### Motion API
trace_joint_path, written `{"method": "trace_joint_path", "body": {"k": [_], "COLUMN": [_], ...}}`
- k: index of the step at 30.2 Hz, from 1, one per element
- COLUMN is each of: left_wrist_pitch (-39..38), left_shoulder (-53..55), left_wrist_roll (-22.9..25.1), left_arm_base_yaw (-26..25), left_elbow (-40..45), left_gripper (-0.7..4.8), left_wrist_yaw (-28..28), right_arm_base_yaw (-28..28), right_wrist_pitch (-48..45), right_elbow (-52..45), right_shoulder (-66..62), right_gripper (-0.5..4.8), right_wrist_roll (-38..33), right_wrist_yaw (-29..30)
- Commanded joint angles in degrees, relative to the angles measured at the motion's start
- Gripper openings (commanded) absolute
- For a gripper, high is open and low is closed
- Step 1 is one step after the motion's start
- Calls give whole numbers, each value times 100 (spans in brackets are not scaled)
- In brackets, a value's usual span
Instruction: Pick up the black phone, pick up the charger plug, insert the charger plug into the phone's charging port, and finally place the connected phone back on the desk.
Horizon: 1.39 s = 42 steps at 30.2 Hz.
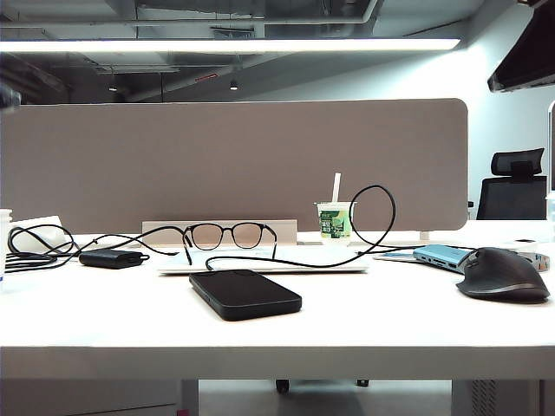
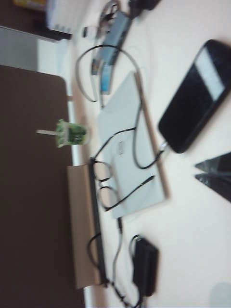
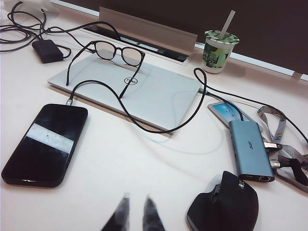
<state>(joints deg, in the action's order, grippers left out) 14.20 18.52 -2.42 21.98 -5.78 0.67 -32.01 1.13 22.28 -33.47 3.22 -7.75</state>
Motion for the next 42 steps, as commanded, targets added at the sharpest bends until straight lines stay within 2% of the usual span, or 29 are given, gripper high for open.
{"method": "trace_joint_path", "body": {"k": [1, 5, 13, 16, 22, 40, 42], "left_wrist_pitch": [210, 11, -1165, -1373, -1056, -1416, -1471], "left_shoulder": [-245, -605, -1394, -1644, -1832, -1832, -1832], "left_wrist_roll": [15, 28, 26, 26, 26, 61, 273], "left_arm_base_yaw": [-39, -348, -1329, -1543, -1576, -1576, -1576], "left_elbow": [-15, -15, -13, 26, 372, 538, 538], "left_gripper": [-5, -5, -5, -5, -5, -5, -5], "left_wrist_yaw": [-291, -306, -280, -278, 22, -262, -262], "right_arm_base_yaw": [-2, -2, -2, -2, -2, -2, -2], "right_wrist_pitch": [-94, -96, -94, -94, -87, -94, -94], "right_elbow": [24, 24, 24, 24, 24, 24, 24], "right_shoulder": [13, 13, 13, 13, 15, 13, 13], "right_gripper": [45, 45, 45, 45, 45, 45, 45], "right_wrist_roll": [-26, -26, -26, -26, -26, -26, -26], "right_wrist_yaw": [-7, -9, -9, -7, -7, -7, -9]}}
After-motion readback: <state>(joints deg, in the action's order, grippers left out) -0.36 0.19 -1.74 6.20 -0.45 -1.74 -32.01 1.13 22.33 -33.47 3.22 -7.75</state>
